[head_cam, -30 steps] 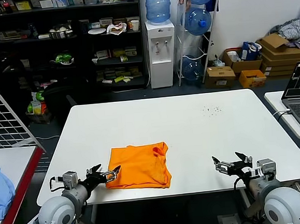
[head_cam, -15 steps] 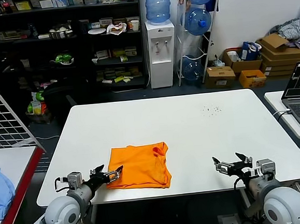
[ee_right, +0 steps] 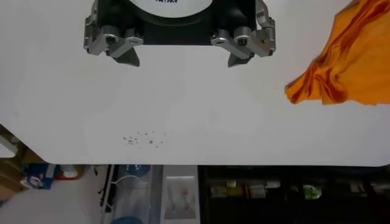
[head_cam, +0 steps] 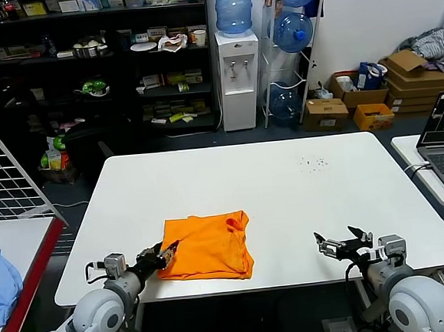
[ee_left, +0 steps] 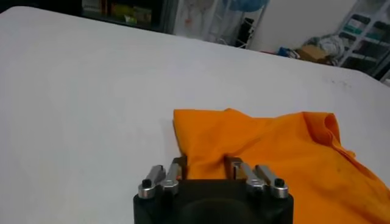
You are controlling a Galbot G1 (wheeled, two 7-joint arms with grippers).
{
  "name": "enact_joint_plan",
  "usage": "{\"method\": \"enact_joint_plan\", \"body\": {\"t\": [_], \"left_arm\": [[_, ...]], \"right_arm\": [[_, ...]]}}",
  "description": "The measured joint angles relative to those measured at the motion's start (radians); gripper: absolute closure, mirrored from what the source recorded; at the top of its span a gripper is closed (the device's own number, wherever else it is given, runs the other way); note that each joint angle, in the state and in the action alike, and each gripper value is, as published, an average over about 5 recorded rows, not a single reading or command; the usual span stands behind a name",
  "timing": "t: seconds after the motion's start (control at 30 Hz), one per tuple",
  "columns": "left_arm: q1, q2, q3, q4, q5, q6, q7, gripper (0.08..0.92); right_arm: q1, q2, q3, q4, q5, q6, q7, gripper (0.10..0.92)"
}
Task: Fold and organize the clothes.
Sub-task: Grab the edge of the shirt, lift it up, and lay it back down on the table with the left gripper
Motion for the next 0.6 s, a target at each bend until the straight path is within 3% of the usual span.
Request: {"method": "enact_joint_plan", "body": {"t": [0.37, 0.6], "left_arm": [[0.005, -0.014, -0.005, -0.014, -0.019, 0.003, -0.031, 0.889], [0.022, -0.007, -0.034, -0.056, -0.050, 0.018, -0.076, 0.907]], "right_arm": [[0.002, 0.001, -0.002, -0.005, -0.002, 0.002, 0.000, 0.104], [0.010, -0.001, -0.007, -0.008, -0.002, 0.004, 0.000, 0.104]]}}
